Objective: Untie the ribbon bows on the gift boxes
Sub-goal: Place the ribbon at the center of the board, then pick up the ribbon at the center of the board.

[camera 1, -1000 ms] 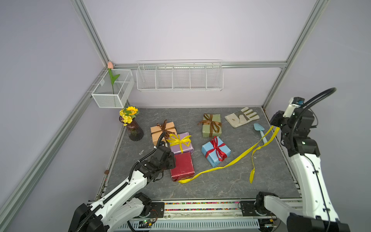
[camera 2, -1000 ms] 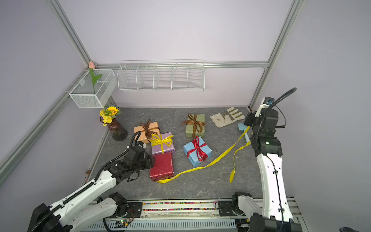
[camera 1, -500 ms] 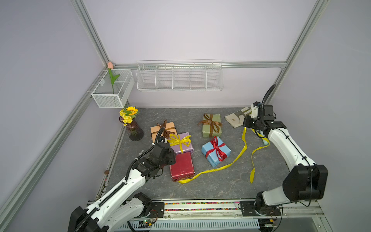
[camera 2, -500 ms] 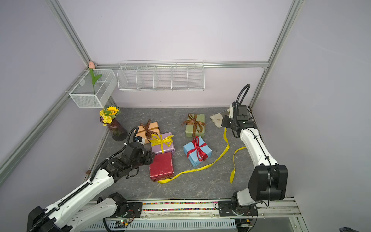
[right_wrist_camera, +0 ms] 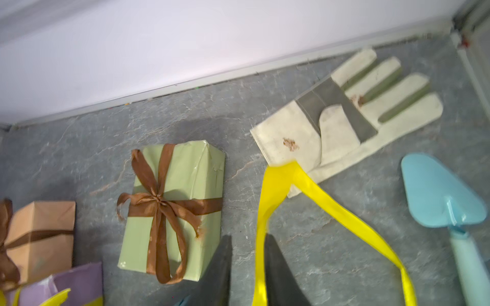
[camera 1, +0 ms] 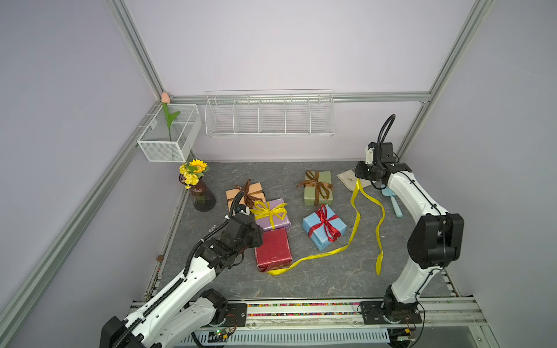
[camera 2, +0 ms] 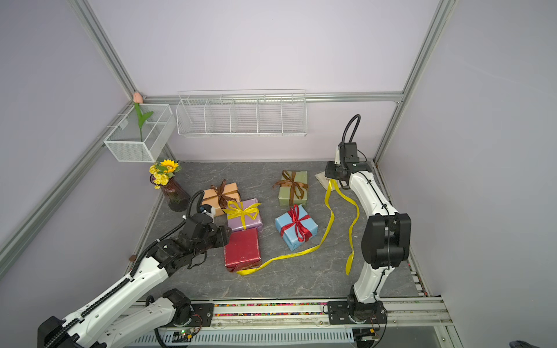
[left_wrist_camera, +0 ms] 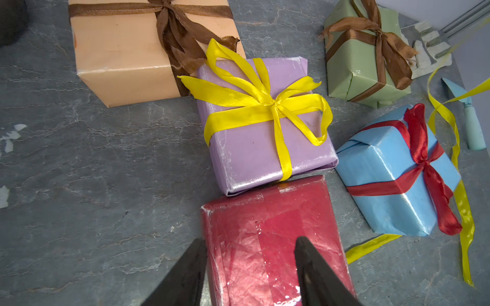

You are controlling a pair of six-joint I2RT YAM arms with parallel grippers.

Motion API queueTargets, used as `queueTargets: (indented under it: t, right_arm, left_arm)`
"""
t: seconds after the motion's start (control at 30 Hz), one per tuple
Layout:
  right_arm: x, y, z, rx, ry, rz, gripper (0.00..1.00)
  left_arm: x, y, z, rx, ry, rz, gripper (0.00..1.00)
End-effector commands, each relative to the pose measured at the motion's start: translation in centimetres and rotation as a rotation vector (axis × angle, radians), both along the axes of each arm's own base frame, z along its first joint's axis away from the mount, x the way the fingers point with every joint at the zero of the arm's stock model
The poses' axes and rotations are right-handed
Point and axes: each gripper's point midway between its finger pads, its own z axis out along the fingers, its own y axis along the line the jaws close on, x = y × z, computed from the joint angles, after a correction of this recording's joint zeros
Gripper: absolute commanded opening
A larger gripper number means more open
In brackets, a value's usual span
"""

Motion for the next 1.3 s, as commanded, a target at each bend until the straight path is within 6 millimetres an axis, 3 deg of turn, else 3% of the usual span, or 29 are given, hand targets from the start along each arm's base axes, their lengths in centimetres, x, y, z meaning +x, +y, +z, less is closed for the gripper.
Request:
queueTargets:
  t: [0.0, 0.13, 0.23, 0.27, 0.37, 0.57, 0.67, 0.8, 0.9, 1.03, 1.1, 1.27]
  right_arm:
    - [-2.4, -1.6, -1.8, -0.077, 0.086, -0.055, 0.60]
    - [-4.4, -0.9, 0.1, -0.108, 0.061, -0.019, 0.70]
    - [-6.9, 1.6, 2.4, -0.156, 0.041, 0.070, 0.71]
    - [-8.3, 4.2, 3.1, -0.161, 0.024, 0.143, 0.71]
    - [-12.6, 9.5, 3.5, -0.134, 0.010, 0.318, 0.69]
    - [-22.4, 17.4, -1.0, -0.032, 0.097, 0.597, 0.49]
    - [-26.7, 20.3, -3.3, -0.054, 0.127, 0.742, 0.47]
    - [-30.2, 22.5, -7.0, -0.073, 0.196, 0.851, 0.50]
    - [-31.7, 23.8, -9.6, -0.082, 0.234, 0.914, 0.57]
    - [-32.2, 25.4, -11.8, -0.043, 0.228, 0.958, 0.58]
    - [-32.7, 25.6, -13.5, -0.038, 0.246, 0.975, 0.58]
    - [-32.6, 25.9, -15.7, -0.076, 0.260, 0.985, 0.56]
  left_arm:
    - [-0.1, 0.6, 0.6, 0.027, -0.002, 0.008, 0.57]
    - [0.3, 0.0, 1.1, 0.038, 0.004, -0.019, 0.57]
    - [0.9, -0.9, 1.4, 0.035, -0.003, -0.048, 0.57]
    - [1.1, -1.0, 1.6, 0.033, -0.006, -0.053, 0.58]
    - [1.6, -1.4, 2.3, 0.040, -0.015, -0.060, 0.58]
    - [1.8, -2.2, 2.4, 0.053, 0.012, -0.104, 0.59]
    - [1.8, -2.3, 1.8, 0.060, 0.031, -0.118, 0.59]
    - [1.7, -2.2, 1.1, 0.070, 0.049, -0.114, 0.59]
    - [1.5, -2.1, 0.6, 0.071, 0.060, -0.109, 0.59]
    - [1.1, -1.9, 0.4, 0.061, 0.062, -0.101, 0.59]
    - [0.9, -1.7, 0.3, 0.058, 0.062, -0.100, 0.59]
    - [0.4, -1.4, 0.1, 0.057, 0.062, -0.102, 0.59]
